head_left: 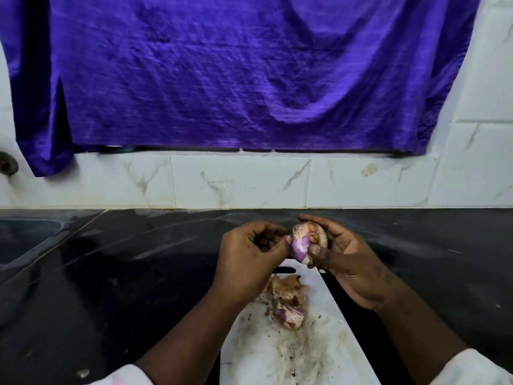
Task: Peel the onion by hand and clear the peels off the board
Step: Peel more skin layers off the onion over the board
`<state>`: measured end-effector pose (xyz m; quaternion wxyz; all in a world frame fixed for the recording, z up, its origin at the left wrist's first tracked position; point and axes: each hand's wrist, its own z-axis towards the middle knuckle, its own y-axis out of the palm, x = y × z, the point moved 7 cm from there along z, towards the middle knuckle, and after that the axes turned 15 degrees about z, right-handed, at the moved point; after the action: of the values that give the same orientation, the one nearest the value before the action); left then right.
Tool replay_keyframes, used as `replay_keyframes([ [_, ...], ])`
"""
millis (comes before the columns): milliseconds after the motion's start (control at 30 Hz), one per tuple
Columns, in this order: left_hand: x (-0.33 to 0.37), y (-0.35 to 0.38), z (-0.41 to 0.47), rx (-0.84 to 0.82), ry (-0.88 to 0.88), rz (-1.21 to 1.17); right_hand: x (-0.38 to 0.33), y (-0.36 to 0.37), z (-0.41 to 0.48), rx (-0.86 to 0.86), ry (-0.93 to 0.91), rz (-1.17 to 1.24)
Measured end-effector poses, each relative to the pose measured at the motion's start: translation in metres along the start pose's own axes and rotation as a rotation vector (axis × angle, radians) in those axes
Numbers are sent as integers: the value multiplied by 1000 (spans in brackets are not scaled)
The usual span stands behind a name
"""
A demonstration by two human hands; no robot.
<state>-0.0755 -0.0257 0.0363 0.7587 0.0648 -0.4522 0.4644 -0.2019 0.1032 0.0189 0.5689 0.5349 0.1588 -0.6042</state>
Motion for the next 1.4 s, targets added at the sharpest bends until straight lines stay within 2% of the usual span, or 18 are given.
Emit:
replay_keyframes([
  [133, -3, -2, 1, 21, -1, 36, -1, 2, 0, -12, -3, 22],
  [233, -10, -4, 2, 47, -68, 35, -4, 3, -2, -27, 3, 72],
  [467, -15, 2, 2, -11, -77, 145, 0, 14, -6, -137, 66, 215],
  [733, -13, 2, 1, -25, -67, 207, 4, 20, -9, -158, 101, 216],
  [900, -18, -13, 3, 32, -128, 325, -15, 32, -15, -363, 126, 523],
  [1067, -9, -1, -2, -44, -51, 413, -14, 12, -8, -109, 22, 331],
  [1167, -3, -1, -2, 4, 18, 425, -8, 14, -6, -109, 40, 297],
  [1400, 25, -11, -7, 127, 203, 218, -4, 5, -2, -32, 20, 201],
])
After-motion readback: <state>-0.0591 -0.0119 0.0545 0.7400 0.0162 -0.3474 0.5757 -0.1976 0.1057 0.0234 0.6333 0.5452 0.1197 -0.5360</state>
